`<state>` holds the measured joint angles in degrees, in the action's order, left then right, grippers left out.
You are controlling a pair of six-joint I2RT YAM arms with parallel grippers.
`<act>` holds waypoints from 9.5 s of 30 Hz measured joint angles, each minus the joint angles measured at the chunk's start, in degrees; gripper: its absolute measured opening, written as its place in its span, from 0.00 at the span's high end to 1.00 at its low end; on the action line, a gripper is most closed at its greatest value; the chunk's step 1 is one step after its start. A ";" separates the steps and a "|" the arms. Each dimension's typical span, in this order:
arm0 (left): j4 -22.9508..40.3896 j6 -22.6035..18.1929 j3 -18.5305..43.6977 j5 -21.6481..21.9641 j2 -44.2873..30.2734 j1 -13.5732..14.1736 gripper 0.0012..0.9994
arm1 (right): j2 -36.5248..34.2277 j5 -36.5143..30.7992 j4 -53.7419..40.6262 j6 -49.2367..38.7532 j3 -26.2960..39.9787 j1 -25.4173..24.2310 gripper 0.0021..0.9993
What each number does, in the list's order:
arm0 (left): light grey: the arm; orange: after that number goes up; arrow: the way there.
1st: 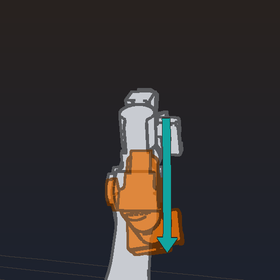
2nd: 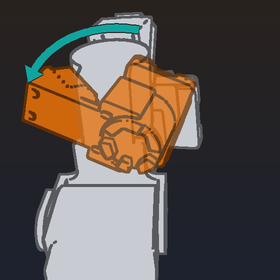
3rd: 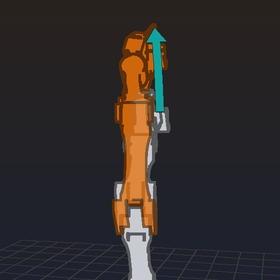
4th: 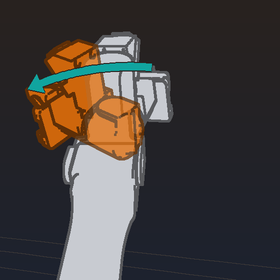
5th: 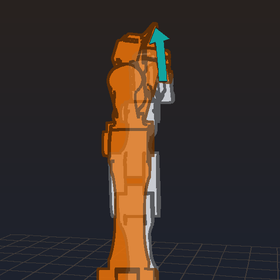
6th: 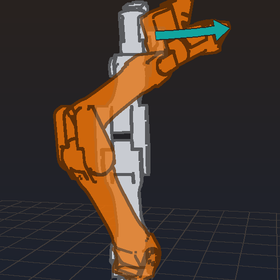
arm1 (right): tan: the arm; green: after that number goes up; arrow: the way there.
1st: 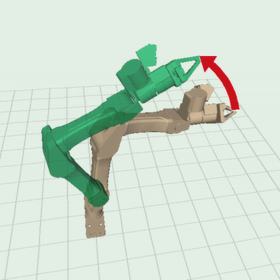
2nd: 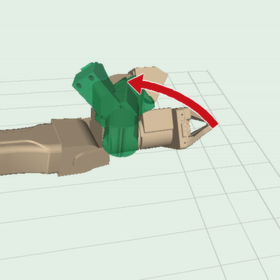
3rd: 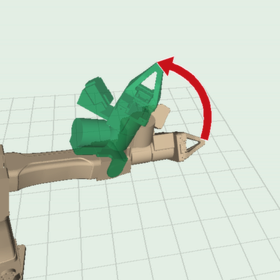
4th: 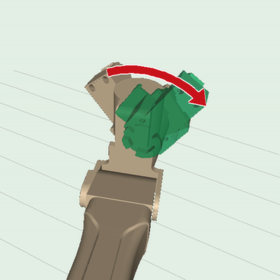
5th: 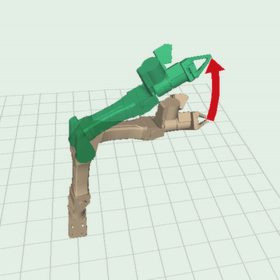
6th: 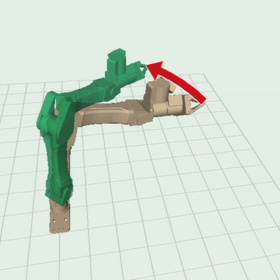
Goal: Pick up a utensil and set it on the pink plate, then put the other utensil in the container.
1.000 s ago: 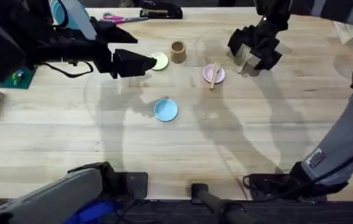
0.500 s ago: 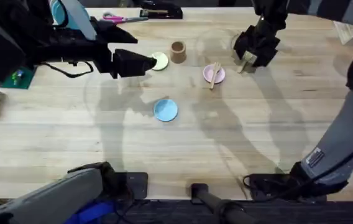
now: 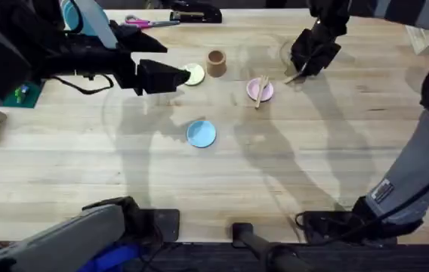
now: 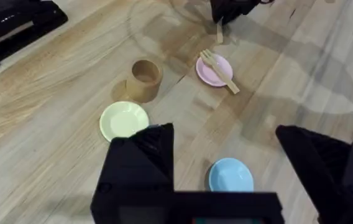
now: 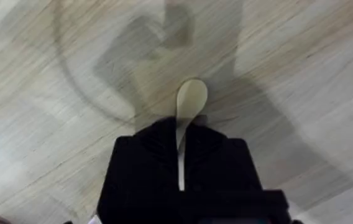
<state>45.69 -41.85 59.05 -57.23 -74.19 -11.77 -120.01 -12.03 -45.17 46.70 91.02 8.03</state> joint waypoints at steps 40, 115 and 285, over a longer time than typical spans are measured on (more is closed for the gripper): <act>0.00 0.00 0.00 0.00 0.00 0.00 0.01 | -4.24 -3.65 -19.50 -25.14 32.18 0.96 0.97; 0.00 0.01 0.00 0.00 0.00 0.00 0.01 | 25.88 51.57 59.79 -55.30 -5.58 6.82 0.97; 0.00 0.00 0.00 0.00 0.00 0.00 0.01 | 40.76 45.02 6.64 -66.24 -24.02 3.26 0.00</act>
<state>45.69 -41.85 59.05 -57.23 -74.19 -11.77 -79.24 32.99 -38.53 -19.55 67.00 11.29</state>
